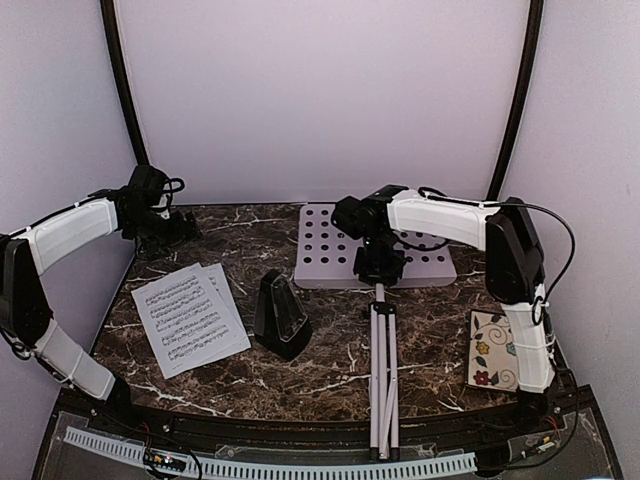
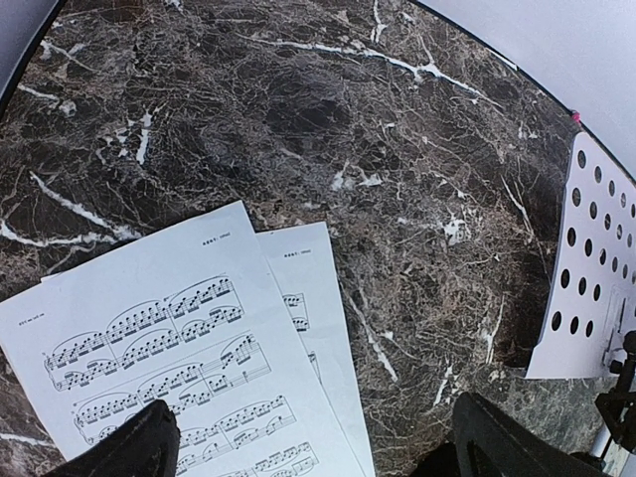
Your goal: Set up the instrument practice props
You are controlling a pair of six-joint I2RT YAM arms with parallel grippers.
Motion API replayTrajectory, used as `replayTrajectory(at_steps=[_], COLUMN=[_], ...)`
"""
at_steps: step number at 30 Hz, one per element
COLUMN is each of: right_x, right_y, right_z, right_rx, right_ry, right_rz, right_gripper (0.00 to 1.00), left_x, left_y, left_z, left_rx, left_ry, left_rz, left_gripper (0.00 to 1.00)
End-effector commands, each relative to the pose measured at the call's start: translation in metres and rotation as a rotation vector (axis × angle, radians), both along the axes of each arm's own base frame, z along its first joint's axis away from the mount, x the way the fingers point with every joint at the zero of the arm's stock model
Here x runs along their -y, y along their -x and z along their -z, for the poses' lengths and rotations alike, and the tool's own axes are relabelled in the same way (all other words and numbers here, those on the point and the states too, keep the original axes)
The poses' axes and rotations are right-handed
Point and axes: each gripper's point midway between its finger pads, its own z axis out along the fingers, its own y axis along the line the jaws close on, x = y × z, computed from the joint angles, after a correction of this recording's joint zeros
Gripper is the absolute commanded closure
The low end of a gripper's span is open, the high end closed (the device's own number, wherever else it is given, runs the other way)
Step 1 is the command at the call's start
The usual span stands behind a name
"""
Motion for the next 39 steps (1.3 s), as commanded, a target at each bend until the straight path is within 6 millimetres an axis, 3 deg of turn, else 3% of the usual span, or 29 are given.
replayTrajectory(at_steps=[1, 10, 18, 21, 25, 31, 39], right_x=[-0.01, -0.015, -0.003, -0.003, -0.003, -0.004, 0.002], right_y=[0.008, 0.014, 0.002, -0.004, -0.02, -0.042, -0.058], right_z=[0.004, 0.011, -0.004, -0.017, -0.055, -0.129, -0.235], right_rx=[-0.006, -0.016, 0.045, 0.08, 0.2, 0.421, 0.701], right_ry=[-0.024, -0.019, 0.038, 0.039, 0.016, -0.062, -0.16], right_rz=[-0.005, -0.018, -0.007, -0.005, 0.001, 0.012, 0.008], right_gripper=[0.63, 0.65, 0.83, 1.0, 1.0, 1.0, 1.0], left_x=[0.002, 0.003, 0.006, 0.008, 0.01, 0.011, 0.014], left_y=[0.005, 0.007, 0.003, 0.0, -0.004, -0.008, -0.012], left_z=[0.004, 0.005, 0.001, -0.003, -0.011, -0.027, -0.071], left_rx=[-0.013, -0.011, 0.009, 0.02, 0.041, 0.083, 0.202], left_ry=[-0.006, 0.001, 0.011, 0.019, 0.031, 0.037, 0.052], left_rz=[0.013, 0.021, 0.037, 0.037, 0.041, 0.051, 0.073], left_gripper=[0.01, 0.01, 0.01, 0.01, 0.01, 0.01, 0.01])
